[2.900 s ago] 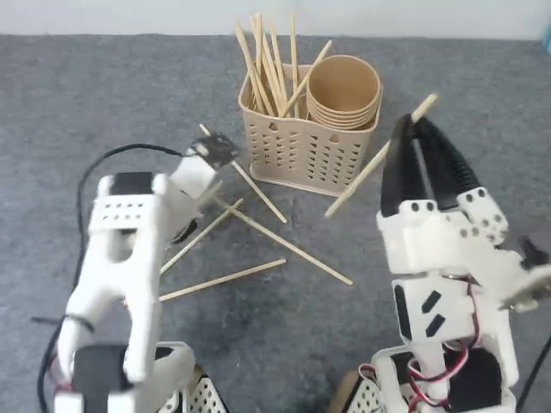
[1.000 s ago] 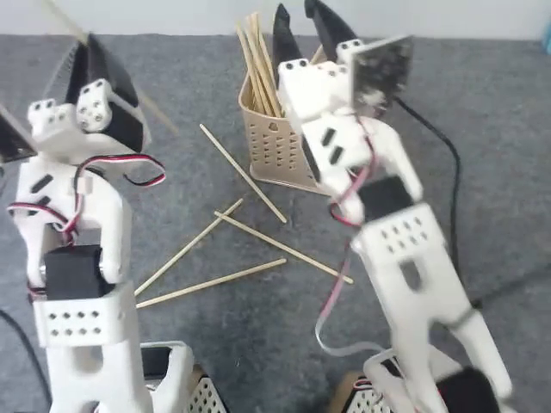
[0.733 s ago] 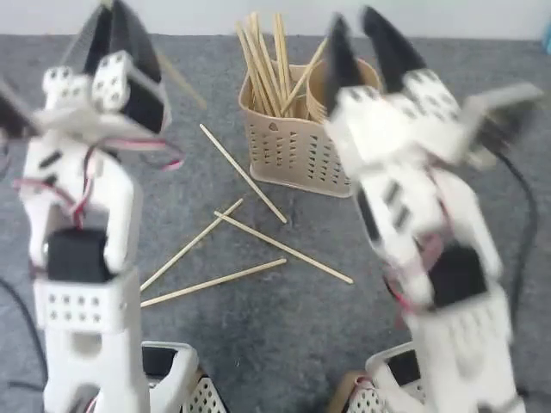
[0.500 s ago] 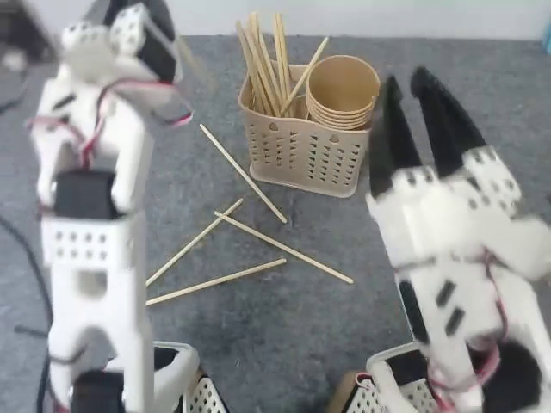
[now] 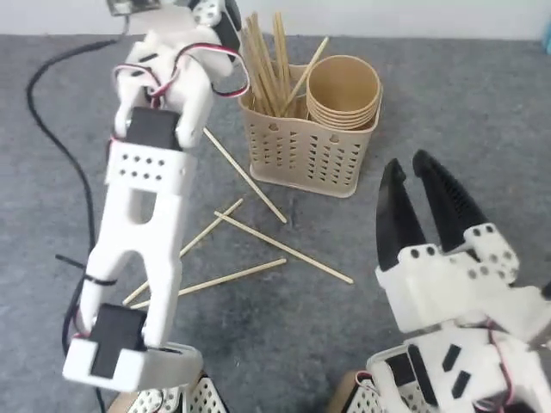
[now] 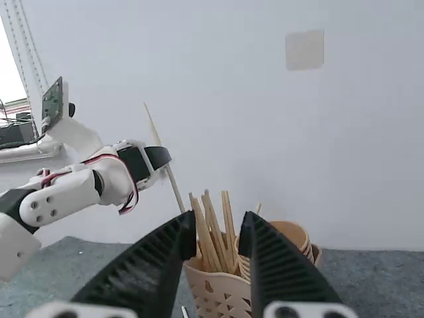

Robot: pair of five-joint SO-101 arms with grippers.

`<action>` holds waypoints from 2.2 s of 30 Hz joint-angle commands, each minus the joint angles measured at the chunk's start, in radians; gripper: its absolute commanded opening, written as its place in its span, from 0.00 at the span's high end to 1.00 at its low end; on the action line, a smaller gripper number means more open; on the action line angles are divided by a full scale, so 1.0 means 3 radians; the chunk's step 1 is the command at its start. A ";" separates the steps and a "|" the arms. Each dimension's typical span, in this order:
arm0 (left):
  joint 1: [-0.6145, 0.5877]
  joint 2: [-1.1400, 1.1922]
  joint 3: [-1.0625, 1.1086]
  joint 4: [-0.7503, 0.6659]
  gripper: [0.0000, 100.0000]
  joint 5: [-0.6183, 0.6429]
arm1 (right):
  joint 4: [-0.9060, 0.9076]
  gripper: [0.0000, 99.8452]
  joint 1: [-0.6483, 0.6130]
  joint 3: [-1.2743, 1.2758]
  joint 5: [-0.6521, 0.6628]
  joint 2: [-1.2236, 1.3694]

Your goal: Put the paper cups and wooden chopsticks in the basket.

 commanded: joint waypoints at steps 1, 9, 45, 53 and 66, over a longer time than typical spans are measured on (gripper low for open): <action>0.0031 0.0051 -0.0187 -0.0143 0.99 -0.0153 | 0.0023 0.88 0.0028 0.0256 -0.0026 -0.0279; 0.0266 -0.0148 -0.0192 0.0399 0.81 -0.0527 | 0.0018 0.88 0.0028 0.0491 -0.0026 -0.0463; -0.1724 -0.2680 0.1859 0.2419 0.76 -0.1033 | -0.0739 0.88 -0.0529 0.2777 0.0660 -0.0197; -0.2537 -0.3237 0.3138 0.1729 0.76 -0.1325 | -0.0760 0.88 -0.0765 0.2123 0.0757 0.1123; -0.3432 -0.1928 0.2902 0.1233 0.76 -0.1391 | -0.0795 0.88 -0.1486 0.0910 0.1795 0.3690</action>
